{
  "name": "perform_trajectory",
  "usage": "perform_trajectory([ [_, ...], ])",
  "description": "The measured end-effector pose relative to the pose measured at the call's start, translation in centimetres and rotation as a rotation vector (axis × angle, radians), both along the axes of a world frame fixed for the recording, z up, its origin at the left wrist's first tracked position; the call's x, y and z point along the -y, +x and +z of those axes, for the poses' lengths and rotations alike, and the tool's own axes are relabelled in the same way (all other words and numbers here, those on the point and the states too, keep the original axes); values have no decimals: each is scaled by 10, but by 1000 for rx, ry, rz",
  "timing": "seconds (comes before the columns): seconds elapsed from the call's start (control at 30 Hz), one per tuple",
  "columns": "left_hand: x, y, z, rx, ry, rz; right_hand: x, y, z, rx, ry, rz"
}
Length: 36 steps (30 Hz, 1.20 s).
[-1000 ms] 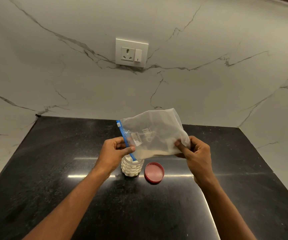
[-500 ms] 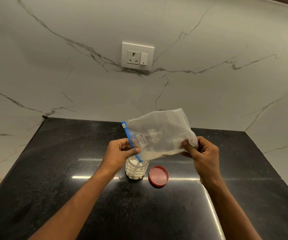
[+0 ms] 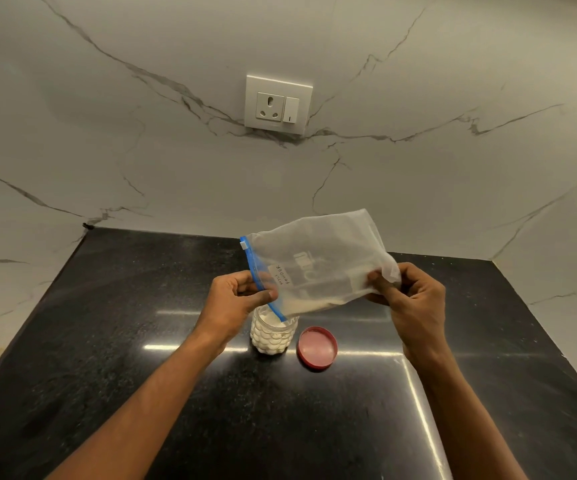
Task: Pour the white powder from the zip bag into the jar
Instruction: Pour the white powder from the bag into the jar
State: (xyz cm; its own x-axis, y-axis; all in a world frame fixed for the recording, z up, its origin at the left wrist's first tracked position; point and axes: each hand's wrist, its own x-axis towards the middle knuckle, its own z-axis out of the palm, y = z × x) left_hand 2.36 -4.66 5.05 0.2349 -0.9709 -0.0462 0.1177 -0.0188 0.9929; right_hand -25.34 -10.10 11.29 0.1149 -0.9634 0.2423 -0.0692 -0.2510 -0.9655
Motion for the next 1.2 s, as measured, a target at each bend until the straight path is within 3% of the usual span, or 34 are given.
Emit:
perform_trajectory([
  [0.53,1,3,-12,-5,44,2,0,8,7,-96,-109,-47],
  [1.2,-13,7,-22,184,81,42,-5,20,21,-289,-285,-62],
])
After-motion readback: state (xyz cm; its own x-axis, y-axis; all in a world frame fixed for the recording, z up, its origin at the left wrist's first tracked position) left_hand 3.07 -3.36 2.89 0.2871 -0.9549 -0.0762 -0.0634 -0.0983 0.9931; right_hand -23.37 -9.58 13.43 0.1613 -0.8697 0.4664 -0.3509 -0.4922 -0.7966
